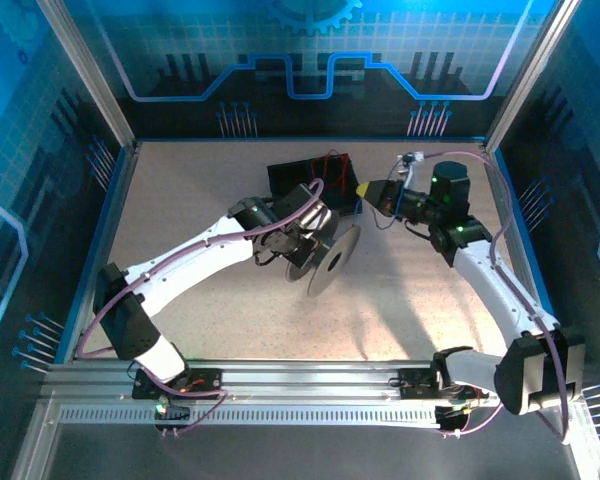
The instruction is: Wrap the cables
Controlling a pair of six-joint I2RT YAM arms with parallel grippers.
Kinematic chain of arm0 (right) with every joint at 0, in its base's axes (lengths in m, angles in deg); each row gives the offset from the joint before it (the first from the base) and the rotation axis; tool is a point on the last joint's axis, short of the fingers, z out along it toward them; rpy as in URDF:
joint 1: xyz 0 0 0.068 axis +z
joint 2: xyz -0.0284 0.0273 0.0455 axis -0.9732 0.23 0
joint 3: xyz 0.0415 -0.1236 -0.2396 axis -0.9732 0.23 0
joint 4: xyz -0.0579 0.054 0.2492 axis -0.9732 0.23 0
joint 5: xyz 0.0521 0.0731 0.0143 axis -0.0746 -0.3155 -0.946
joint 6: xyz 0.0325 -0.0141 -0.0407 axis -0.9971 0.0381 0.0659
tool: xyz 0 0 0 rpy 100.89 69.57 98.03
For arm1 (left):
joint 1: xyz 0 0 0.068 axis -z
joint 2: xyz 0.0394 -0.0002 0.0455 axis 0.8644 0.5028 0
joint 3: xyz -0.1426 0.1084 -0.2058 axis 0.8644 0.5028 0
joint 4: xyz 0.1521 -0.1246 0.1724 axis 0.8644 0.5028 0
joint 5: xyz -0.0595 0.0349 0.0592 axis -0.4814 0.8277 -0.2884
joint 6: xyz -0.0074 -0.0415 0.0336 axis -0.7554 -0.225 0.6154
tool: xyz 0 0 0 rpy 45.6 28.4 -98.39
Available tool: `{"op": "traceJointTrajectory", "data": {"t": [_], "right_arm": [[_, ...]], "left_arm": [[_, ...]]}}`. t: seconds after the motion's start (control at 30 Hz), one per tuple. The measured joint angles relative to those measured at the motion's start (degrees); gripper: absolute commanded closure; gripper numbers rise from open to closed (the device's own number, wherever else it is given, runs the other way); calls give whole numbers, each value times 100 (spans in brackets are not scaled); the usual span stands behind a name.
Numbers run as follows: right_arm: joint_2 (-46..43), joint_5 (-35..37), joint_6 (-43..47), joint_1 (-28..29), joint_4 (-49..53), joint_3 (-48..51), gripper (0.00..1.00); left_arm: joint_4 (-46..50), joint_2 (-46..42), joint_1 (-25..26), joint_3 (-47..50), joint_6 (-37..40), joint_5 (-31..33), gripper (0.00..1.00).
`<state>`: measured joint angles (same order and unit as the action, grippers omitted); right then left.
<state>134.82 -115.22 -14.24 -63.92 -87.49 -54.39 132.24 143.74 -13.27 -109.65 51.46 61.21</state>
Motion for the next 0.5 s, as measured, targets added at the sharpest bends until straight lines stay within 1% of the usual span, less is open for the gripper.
{"op": "traceJointTrajectory", "data": {"t": [0.13, 0.3, 0.4, 0.5], "right_arm": [[-4, 426, 234, 815, 236, -271, 100], [15, 968, 529, 1766, 354, -385, 100], [116, 1300, 756, 2273, 389, -437, 100], [188, 1792, 1049, 2634, 350, -479, 100]], "left_arm": [[120, 37, -201, -160, -308, -13, 100], [361, 37, -452, -387, -789, -72, 100], [533, 31, -544, -498, -1038, -131, 100], [881, 0, -671, -529, -1209, -192, 100]]}}
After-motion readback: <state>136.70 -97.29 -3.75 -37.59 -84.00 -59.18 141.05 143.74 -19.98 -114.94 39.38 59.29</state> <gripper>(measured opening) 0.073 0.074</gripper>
